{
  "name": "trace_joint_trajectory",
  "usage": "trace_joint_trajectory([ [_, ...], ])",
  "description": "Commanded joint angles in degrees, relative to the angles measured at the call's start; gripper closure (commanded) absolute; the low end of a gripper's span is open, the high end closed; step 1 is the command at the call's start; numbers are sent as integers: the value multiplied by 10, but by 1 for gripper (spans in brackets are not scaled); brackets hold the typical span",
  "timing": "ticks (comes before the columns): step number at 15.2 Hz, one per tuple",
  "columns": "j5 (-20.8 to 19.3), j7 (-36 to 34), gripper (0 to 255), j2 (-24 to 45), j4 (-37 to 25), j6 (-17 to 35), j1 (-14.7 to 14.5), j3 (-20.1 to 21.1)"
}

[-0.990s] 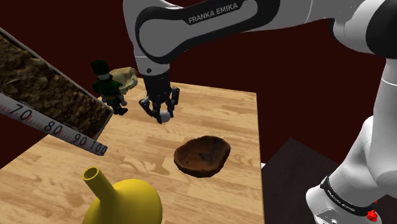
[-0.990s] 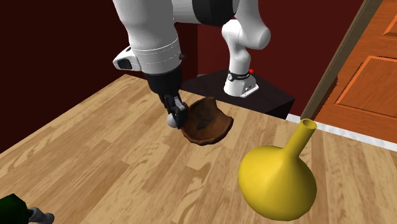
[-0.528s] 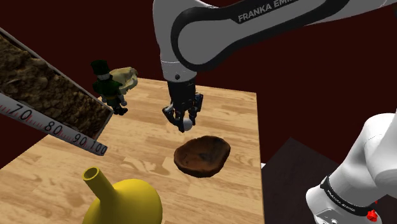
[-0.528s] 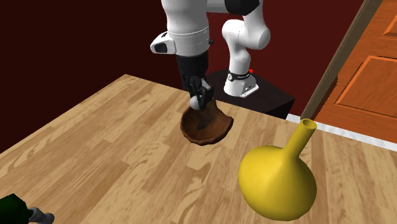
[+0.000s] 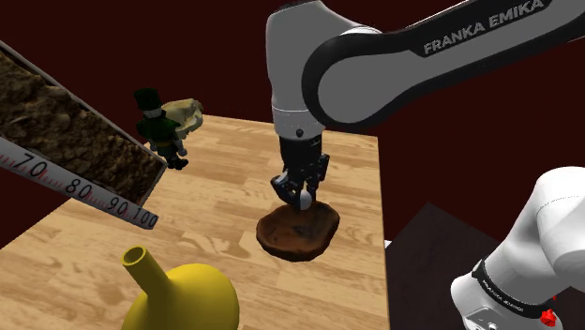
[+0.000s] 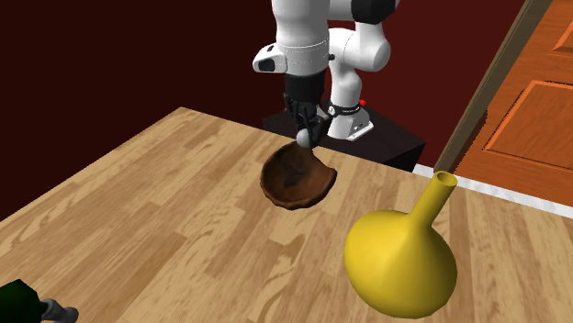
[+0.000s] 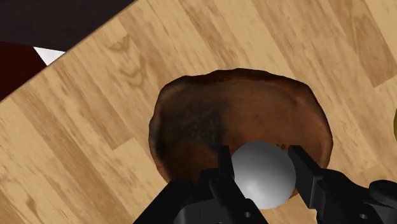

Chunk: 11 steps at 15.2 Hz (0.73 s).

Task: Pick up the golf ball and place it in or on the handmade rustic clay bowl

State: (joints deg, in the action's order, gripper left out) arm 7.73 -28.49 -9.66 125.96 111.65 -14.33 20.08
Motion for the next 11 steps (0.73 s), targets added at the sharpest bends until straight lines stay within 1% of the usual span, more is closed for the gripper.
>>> trace_joint_trajectory([
  [1, 0, 1, 255, 4, 13, 17, 0, 0],
  [10, -6, -2, 255, 35, 55, 89, -1, 6],
  [11, -6, -2, 255, 35, 55, 89, -1, 6],
])
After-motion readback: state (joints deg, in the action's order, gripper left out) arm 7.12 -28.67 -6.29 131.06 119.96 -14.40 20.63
